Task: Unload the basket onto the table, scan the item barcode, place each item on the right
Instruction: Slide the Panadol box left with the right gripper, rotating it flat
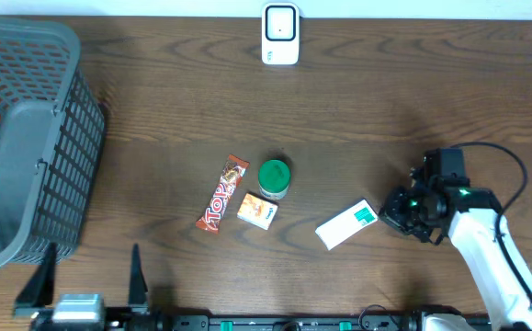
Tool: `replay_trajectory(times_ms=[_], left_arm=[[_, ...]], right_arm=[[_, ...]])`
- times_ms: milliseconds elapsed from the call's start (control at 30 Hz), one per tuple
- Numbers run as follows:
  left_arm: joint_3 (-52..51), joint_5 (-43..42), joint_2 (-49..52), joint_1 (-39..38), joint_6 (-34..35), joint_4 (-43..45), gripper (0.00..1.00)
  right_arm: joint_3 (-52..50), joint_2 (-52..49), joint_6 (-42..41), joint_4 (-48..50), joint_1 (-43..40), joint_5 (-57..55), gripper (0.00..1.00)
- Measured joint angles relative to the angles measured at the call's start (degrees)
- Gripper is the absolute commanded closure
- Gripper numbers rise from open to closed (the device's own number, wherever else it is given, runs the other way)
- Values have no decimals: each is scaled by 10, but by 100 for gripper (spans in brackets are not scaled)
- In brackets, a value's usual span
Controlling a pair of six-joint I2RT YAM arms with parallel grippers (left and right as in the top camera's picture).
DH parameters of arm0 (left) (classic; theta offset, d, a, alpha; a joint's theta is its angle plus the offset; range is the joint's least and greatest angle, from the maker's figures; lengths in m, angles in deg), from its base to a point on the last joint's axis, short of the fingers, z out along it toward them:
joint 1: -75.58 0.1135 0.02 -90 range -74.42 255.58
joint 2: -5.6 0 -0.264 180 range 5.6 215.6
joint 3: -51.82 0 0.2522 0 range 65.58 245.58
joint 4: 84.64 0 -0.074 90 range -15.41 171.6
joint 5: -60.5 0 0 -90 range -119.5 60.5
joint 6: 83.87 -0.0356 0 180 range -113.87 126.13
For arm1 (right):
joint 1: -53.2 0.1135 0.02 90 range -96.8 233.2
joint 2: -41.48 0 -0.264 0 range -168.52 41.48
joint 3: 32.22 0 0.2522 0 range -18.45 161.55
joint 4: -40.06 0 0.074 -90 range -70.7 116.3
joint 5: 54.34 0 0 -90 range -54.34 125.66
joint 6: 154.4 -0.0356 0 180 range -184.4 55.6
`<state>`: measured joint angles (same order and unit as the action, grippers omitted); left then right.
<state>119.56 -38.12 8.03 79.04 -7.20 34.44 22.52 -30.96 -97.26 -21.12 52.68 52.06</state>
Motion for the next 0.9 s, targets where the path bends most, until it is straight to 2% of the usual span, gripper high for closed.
replay_trajectory(times_ms=[133,233,600,900], left_arm=[[-1,0,0,0,0,-138,4],[-1,1,0,0,-1,-198,4],[-1,0,0,0,-2,-200,4],[-1,0,0,0,-2,-200,4]], right_arm=[[1,6,3,-7,0,-18,17],[1,6,21,0,0,-22,1],[1,3,139,12,-20,-3,1],[1,-63,175,66,-26,3,1]])
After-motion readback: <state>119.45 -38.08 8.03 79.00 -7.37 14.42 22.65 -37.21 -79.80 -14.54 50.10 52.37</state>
